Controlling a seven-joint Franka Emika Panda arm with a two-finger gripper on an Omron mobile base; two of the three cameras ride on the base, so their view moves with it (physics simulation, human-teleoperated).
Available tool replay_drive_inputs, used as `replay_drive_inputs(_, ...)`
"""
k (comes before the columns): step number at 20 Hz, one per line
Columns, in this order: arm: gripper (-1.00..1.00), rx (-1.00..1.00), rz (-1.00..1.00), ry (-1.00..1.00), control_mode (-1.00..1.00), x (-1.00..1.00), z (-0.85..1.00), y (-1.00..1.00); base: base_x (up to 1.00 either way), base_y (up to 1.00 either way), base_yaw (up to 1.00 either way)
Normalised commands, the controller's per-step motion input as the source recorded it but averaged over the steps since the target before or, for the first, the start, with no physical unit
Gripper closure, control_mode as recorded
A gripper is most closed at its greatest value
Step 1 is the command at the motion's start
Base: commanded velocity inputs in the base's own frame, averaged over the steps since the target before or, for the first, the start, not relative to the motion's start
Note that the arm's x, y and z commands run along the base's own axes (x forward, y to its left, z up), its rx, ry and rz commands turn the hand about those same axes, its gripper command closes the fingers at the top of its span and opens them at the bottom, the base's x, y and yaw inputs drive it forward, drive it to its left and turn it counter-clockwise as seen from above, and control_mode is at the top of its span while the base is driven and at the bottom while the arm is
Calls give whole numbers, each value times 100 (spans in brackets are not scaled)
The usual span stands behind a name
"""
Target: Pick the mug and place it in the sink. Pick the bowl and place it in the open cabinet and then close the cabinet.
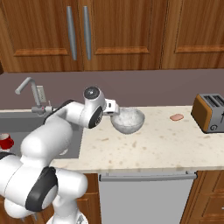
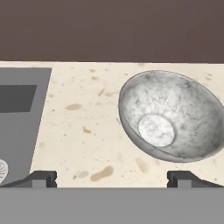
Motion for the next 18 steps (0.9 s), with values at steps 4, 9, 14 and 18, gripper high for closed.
replay_drive_inputs(4, -100, 0, 0, 0, -100, 4, -16, -4, 0, 0, 0)
replay_drive_inputs(9, -100, 0, 0, 0, -100, 2, -14, -1, 0, 0, 0)
replay_drive_inputs(14, -100, 0, 0, 0, -100, 1, -16, 0, 0, 0, 0)
replay_drive_inputs(18, -100, 0, 0, 0, -100, 13, -18, 0, 0, 0, 0)
